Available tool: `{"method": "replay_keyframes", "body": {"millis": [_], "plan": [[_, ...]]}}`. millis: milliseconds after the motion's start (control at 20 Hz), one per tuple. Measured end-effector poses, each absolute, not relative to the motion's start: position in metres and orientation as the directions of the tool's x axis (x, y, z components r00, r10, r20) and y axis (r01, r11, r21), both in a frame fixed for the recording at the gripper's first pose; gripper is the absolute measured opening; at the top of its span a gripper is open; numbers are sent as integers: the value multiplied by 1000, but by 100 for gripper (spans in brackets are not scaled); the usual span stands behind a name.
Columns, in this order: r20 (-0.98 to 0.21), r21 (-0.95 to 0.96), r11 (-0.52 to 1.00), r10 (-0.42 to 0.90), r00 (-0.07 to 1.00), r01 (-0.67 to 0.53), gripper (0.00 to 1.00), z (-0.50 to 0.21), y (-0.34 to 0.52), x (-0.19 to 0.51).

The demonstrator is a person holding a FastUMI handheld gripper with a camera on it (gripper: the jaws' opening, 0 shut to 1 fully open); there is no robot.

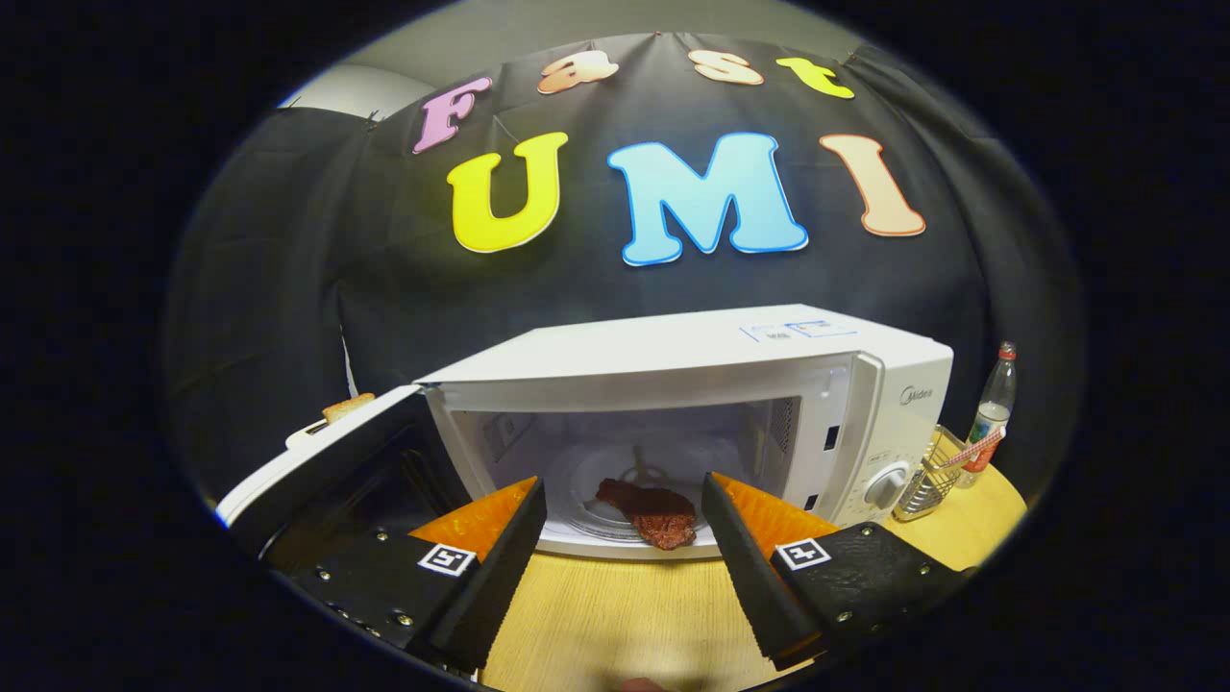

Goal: Open the microwave, put the food inside, and close the microwave door.

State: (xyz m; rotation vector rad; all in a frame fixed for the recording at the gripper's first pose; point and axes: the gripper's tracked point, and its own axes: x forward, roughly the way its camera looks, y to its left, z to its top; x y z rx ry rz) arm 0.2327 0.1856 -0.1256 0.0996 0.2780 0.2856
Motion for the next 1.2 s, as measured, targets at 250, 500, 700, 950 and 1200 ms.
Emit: {"method": "replay_keyframes", "body": {"millis": [250, 500, 700, 950, 1200], "plan": [[-220, 151, 937, 343, 913, -315, 98, -89, 190, 180], [-200, 164, 901, 429, 881, -402, 98, -70, 213, 124], [-181, 164, 861, 507, 843, -482, 98, -59, 238, 80], [-146, 144, 803, 595, 791, -578, 98, -38, 269, 37], [-105, 174, 733, 678, 727, -658, 98, -19, 298, -4]]}}
